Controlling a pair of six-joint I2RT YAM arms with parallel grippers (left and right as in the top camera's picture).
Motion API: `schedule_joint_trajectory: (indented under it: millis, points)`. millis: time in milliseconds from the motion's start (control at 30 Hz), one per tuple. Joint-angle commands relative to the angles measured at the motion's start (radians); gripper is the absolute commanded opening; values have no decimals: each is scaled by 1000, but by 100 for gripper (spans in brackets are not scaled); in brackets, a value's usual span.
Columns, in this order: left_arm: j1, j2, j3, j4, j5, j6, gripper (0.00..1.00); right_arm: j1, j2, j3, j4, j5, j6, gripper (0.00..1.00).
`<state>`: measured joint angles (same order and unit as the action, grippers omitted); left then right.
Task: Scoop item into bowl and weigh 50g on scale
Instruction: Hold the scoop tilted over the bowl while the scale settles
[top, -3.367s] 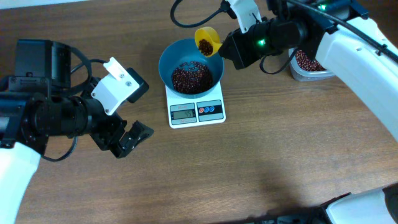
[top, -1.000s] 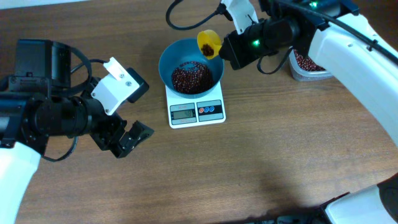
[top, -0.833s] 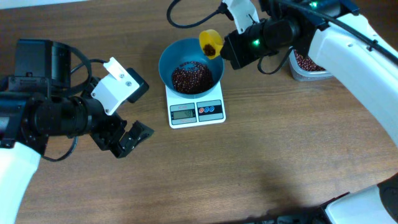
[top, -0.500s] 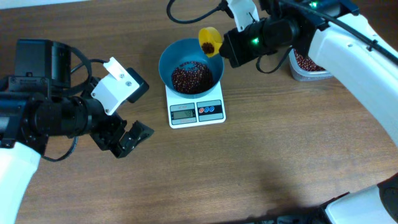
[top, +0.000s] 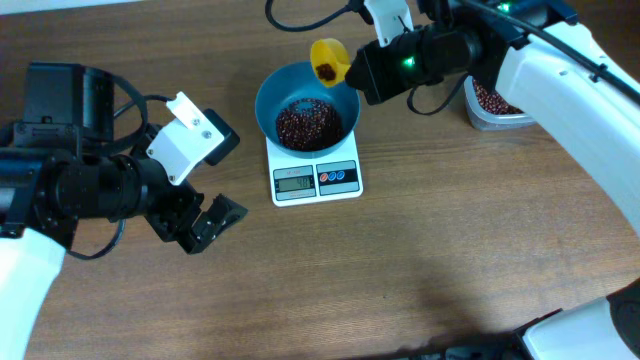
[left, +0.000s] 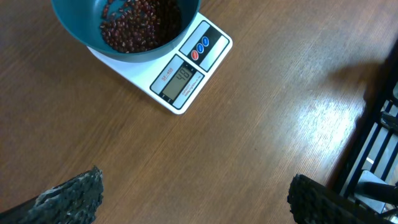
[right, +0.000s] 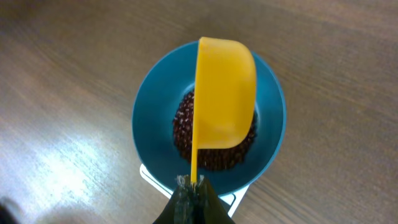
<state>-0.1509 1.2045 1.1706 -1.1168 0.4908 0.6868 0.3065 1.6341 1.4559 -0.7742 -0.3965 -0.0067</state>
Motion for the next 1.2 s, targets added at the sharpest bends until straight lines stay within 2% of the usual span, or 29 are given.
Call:
schedule_joint_trajectory:
  millis: [0, 100, 167, 267, 333, 467, 533, 633, 733, 867, 1167]
  points:
    - [-3, 1, 8, 1, 18, -13, 99, -5, 9, 3, -34, 36, 1, 4]
    - [-3, 1, 8, 1, 18, -13, 99, -5, 5, 3, 13, -39, 0, 4]
    - [-3, 1, 8, 1, 18, -13, 99, -5, 9, 3, -31, 72, 1, 4]
    - [-3, 1, 8, 1, 18, -13, 99, -5, 8, 3, -8, 3, 1, 4]
    - [-3, 1, 8, 1, 18, -13, 99, -5, 11, 3, -37, 73, 1, 4]
    - [-3, 1, 8, 1, 18, -13, 99, -2, 6, 6, 29, -11, 42, 4]
    - [-3, 1, 8, 1, 18, -13, 99, 2, 11, 5, -6, 80, 42, 4]
    - [-3, 1, 8, 1, 18, -13, 99, 6, 8, 16, 10, 8, 42, 4]
    - [-3, 1, 8, 1, 18, -13, 99, 10, 13, 14, -43, 107, 42, 4]
    - [-3, 1, 8, 1, 18, -13, 99, 16, 9, 16, 6, 21, 53, 4]
    - [-3, 1, 8, 1, 18, -13, 99, 28, 10, 16, -11, 87, 53, 4]
